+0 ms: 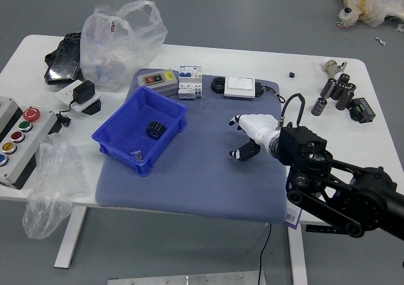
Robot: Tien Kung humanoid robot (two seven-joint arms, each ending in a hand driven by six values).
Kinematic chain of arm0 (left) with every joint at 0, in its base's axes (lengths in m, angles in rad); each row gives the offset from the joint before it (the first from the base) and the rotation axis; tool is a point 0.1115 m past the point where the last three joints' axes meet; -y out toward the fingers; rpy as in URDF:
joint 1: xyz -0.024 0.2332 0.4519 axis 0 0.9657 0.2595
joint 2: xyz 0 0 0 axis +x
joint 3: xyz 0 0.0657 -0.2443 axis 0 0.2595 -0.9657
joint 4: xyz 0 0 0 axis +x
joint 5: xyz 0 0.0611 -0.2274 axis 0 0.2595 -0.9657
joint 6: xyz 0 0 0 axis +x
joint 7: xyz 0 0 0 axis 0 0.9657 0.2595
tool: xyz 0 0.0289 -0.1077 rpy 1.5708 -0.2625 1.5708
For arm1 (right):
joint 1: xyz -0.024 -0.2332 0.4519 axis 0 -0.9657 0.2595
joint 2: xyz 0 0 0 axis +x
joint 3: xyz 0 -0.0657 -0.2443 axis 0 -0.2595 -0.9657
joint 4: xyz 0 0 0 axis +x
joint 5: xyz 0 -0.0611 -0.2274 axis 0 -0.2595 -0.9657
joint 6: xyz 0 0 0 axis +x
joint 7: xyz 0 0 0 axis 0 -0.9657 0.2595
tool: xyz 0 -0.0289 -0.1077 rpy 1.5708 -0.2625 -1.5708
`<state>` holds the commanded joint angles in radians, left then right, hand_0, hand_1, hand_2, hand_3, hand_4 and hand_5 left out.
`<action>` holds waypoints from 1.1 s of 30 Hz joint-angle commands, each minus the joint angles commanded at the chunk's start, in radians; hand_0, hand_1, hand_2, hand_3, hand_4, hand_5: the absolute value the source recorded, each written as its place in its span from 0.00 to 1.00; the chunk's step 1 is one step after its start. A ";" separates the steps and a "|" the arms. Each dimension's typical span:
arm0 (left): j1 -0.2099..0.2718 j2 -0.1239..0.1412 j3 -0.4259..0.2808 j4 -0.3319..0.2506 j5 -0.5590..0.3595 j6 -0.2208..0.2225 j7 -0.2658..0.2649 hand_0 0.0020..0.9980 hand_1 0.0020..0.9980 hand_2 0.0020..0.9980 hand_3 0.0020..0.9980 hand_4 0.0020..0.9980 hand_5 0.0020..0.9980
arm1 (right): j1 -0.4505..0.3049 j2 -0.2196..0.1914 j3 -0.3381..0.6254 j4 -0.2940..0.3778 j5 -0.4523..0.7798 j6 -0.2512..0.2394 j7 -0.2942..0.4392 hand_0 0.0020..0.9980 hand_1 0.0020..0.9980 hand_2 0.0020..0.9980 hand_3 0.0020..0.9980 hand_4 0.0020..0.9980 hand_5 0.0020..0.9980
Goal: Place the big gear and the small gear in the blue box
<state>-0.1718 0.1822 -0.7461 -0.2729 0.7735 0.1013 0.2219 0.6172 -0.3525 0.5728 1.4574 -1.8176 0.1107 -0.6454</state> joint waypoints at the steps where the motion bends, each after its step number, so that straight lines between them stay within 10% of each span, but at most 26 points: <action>1: 0.000 0.000 -0.001 0.000 0.001 0.000 0.000 0.63 0.47 0.53 0.71 0.75 0.50 | -0.006 -0.002 0.002 0.000 0.003 -0.003 0.000 0.32 0.41 0.79 0.89 0.82 0.27; 18: -0.004 -0.004 0.002 0.001 -0.001 -0.001 -0.003 0.63 0.47 0.53 0.71 0.74 0.50 | -0.046 0.013 -0.008 -0.055 0.046 -0.025 0.000 0.31 0.40 0.77 0.89 0.82 0.26; 19: -0.004 -0.004 0.002 0.001 0.000 -0.001 -0.003 0.63 0.47 0.53 0.71 0.74 0.50 | -0.046 0.013 -0.010 -0.057 0.046 -0.028 0.000 0.29 0.36 0.53 0.66 0.64 0.13; 33: -0.005 -0.004 0.010 0.003 -0.007 -0.001 -0.010 0.63 0.47 0.53 0.71 0.74 0.50 | -0.046 0.019 -0.026 -0.062 0.011 -0.080 0.000 0.24 0.30 0.43 0.65 0.41 0.00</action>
<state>-0.1772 0.1778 -0.7365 -0.2702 0.7670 0.1000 0.2121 0.5713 -0.3339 0.5470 1.3951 -1.8065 0.0303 -0.6454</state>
